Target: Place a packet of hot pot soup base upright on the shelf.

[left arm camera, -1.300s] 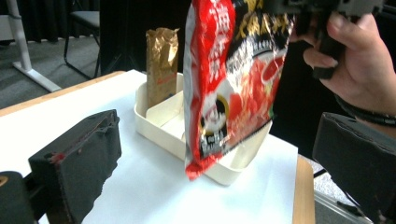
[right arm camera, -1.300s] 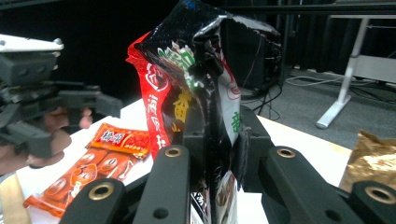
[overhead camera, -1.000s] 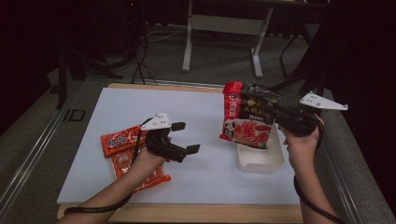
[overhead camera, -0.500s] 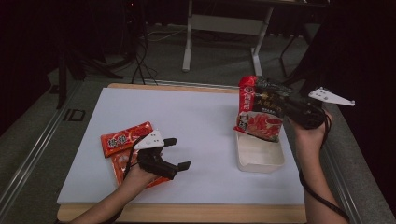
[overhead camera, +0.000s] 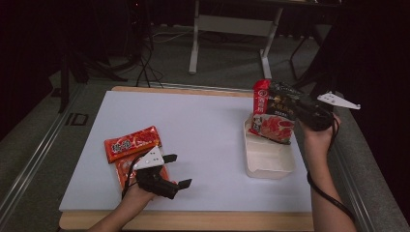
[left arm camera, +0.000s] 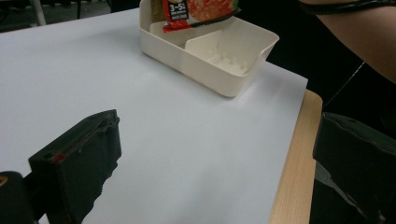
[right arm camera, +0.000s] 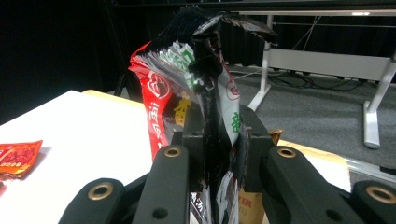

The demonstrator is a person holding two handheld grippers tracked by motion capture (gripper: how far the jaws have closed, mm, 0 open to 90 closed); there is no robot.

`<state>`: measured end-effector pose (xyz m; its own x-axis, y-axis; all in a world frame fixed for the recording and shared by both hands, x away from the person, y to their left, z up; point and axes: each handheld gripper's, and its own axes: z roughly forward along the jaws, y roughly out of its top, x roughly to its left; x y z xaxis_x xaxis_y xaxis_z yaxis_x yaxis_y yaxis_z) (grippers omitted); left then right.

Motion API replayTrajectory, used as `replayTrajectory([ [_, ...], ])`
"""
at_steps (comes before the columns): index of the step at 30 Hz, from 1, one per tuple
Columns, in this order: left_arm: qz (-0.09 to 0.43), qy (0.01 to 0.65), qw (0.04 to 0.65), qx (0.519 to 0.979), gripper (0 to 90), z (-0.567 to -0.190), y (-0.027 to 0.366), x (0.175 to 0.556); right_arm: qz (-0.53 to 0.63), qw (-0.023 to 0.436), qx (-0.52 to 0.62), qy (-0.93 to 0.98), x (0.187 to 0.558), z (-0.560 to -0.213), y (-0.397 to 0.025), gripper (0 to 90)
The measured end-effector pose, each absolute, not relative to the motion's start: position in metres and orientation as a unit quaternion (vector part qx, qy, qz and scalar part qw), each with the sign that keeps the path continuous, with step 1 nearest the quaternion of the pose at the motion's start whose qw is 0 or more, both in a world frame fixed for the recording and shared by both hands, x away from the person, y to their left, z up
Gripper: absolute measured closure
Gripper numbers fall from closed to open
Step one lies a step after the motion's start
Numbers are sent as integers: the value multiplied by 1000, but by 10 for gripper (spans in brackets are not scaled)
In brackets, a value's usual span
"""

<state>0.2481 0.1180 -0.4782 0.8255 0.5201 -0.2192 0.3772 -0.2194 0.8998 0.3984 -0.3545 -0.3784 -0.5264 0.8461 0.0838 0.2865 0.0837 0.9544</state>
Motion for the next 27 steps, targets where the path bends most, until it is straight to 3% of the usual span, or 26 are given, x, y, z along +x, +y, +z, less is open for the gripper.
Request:
replayTrajectory([
  [27,65,305,547,777,13,-495,126,246,540,231,393,707,417,-419,-353,757],
])
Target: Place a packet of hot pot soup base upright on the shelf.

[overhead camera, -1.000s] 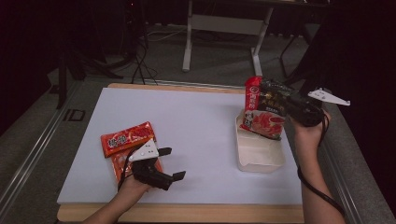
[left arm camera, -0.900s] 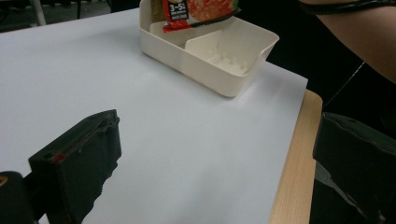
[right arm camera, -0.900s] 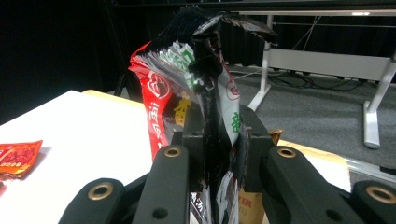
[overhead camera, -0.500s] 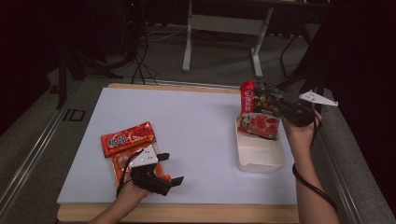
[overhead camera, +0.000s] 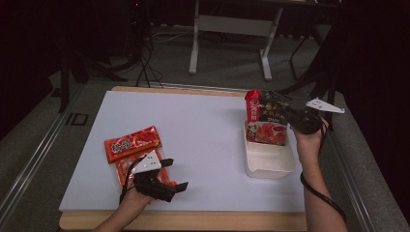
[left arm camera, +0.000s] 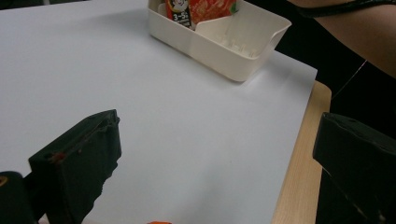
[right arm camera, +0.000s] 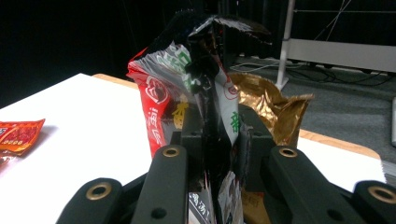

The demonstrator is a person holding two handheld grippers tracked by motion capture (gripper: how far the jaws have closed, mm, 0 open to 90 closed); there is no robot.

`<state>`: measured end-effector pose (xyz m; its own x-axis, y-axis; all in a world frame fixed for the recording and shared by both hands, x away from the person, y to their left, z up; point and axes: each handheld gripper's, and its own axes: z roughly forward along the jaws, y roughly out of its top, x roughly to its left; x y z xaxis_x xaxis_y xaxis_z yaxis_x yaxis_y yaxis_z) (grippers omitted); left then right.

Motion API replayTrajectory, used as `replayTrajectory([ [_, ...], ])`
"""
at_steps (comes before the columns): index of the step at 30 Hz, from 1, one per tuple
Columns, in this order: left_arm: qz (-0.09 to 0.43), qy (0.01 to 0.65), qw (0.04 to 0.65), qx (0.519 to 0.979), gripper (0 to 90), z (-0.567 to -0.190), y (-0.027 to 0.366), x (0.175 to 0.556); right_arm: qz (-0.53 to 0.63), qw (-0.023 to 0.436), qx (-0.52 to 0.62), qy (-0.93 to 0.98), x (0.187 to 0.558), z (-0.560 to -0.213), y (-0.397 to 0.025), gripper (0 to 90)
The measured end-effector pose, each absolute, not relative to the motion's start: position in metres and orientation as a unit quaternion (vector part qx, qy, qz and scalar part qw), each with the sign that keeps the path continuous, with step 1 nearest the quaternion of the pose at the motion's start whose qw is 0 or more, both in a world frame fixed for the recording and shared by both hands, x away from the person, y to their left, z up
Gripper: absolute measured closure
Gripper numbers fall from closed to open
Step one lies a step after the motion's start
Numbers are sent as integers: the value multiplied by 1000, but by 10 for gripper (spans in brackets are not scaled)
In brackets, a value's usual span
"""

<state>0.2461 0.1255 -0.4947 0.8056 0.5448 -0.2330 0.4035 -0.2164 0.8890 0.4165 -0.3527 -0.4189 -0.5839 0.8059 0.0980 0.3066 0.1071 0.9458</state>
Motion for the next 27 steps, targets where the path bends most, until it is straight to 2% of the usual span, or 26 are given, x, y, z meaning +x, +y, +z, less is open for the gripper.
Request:
replayTrajectory([
  [27,61,316,542,777,13,-500,129,249,551,209,407,698,405,-446,-367,740],
])
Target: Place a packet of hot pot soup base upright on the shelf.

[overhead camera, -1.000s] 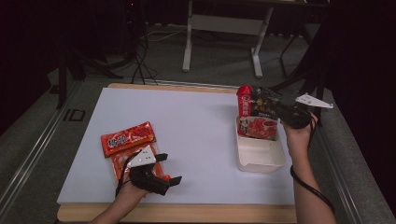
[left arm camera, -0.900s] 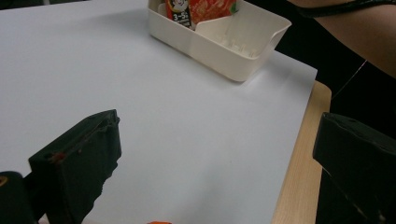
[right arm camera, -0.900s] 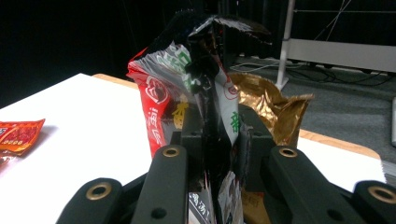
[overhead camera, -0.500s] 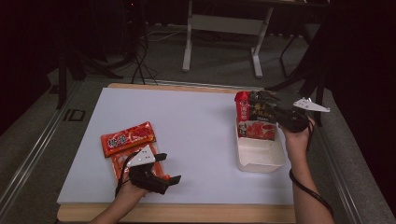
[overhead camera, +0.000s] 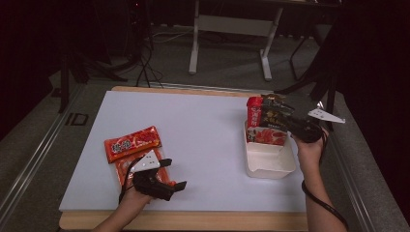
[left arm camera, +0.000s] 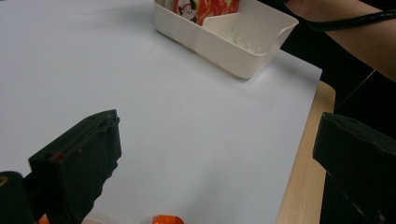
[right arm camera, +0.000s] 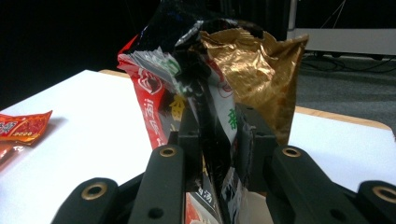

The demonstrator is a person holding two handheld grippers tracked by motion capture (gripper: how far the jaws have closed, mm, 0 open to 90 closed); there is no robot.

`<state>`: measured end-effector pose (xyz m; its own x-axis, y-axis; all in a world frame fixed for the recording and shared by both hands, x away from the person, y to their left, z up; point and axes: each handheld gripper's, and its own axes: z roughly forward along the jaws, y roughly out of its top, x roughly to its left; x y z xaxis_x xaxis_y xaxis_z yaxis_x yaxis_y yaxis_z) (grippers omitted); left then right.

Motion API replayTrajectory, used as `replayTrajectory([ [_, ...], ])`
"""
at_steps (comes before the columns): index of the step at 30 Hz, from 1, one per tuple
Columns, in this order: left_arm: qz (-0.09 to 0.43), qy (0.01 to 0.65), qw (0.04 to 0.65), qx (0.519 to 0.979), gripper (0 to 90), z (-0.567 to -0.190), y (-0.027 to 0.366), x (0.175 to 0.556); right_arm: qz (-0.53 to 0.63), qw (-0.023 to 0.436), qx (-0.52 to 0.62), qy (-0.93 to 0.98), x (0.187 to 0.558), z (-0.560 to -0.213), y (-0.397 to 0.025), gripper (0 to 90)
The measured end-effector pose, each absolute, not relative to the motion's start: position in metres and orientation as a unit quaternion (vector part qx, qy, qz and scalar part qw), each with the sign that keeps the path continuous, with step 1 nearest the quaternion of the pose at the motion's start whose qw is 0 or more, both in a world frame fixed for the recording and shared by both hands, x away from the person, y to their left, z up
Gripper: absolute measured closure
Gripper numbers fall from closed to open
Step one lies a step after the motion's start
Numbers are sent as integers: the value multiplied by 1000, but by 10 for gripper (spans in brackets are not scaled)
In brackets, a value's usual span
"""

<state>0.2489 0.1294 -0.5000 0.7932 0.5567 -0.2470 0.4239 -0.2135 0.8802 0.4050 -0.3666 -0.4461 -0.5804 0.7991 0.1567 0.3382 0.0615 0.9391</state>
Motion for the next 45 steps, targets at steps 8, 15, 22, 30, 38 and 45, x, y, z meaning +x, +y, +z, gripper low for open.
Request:
replayTrajectory([
  [8,61,315,542,777,13,-500,130,249,553,206,409,696,401,-449,-372,736],
  [15,63,315,543,776,13,-500,130,249,555,186,426,690,403,-447,-373,692],
  [22,71,309,543,777,14,-499,131,250,536,208,450,683,396,-442,-376,468],
  [30,67,308,547,776,14,-499,133,252,532,224,450,682,371,-419,-372,160],
  [38,54,311,534,784,14,-495,136,256,553,230,420,682,333,-401,-354,135],
  [45,55,319,527,786,24,-489,150,261,577,213,376,693,305,-392,-330,139],
])
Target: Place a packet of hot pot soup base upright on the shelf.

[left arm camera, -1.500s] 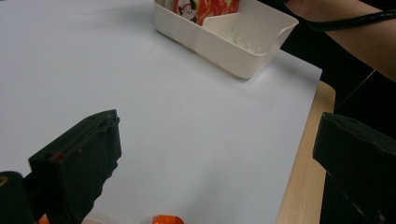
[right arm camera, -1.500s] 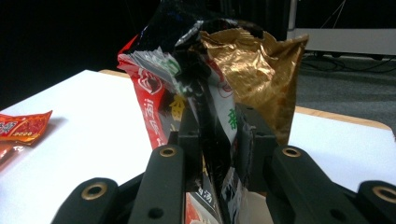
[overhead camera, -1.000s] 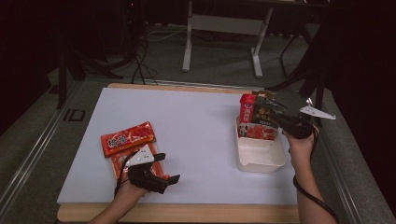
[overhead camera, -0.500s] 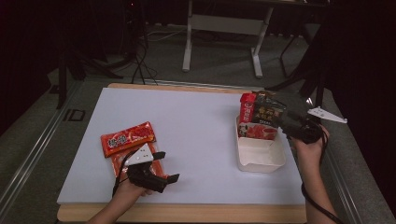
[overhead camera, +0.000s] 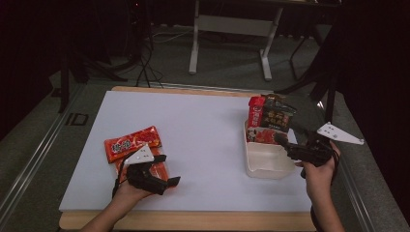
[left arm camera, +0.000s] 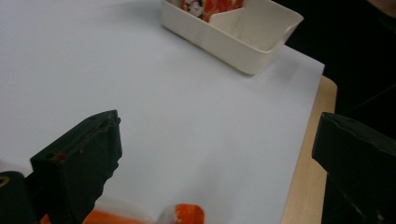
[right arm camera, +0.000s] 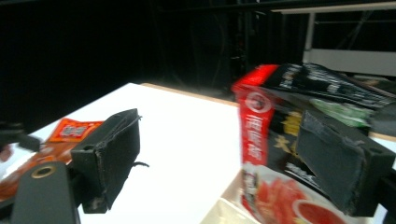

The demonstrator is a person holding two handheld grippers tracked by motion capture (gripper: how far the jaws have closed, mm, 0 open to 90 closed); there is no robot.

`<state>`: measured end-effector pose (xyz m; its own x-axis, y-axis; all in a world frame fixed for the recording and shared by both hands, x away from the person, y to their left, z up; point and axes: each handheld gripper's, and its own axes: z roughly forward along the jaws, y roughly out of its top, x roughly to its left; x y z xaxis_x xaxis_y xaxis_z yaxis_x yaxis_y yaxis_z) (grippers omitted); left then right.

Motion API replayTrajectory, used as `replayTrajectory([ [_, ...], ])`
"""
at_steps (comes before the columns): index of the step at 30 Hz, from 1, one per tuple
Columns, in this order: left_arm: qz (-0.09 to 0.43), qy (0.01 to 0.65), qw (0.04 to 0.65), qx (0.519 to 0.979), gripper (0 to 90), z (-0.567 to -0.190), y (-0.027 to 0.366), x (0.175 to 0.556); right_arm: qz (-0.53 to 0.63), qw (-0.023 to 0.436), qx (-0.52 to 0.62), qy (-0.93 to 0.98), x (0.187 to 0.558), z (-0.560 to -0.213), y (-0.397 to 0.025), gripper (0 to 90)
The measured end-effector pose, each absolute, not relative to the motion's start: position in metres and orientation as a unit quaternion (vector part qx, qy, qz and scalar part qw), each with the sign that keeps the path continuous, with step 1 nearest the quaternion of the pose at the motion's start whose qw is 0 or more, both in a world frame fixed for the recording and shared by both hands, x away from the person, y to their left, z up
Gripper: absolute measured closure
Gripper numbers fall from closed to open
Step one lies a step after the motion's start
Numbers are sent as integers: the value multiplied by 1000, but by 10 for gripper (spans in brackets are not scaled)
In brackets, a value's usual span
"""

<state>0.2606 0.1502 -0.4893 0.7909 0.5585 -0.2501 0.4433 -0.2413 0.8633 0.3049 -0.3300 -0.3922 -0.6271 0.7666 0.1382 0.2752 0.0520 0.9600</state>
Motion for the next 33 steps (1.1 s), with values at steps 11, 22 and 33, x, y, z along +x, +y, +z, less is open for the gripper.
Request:
replayTrajectory([
  [11,92,353,521,772,144,-479,195,260,586,188,336,713,289,-396,-306,152],
  [22,128,387,489,771,465,-481,237,253,584,168,318,728,283,-407,-290,151],
  [33,153,436,415,783,786,-507,268,259,579,153,305,741,284,-417,-281,152],
])
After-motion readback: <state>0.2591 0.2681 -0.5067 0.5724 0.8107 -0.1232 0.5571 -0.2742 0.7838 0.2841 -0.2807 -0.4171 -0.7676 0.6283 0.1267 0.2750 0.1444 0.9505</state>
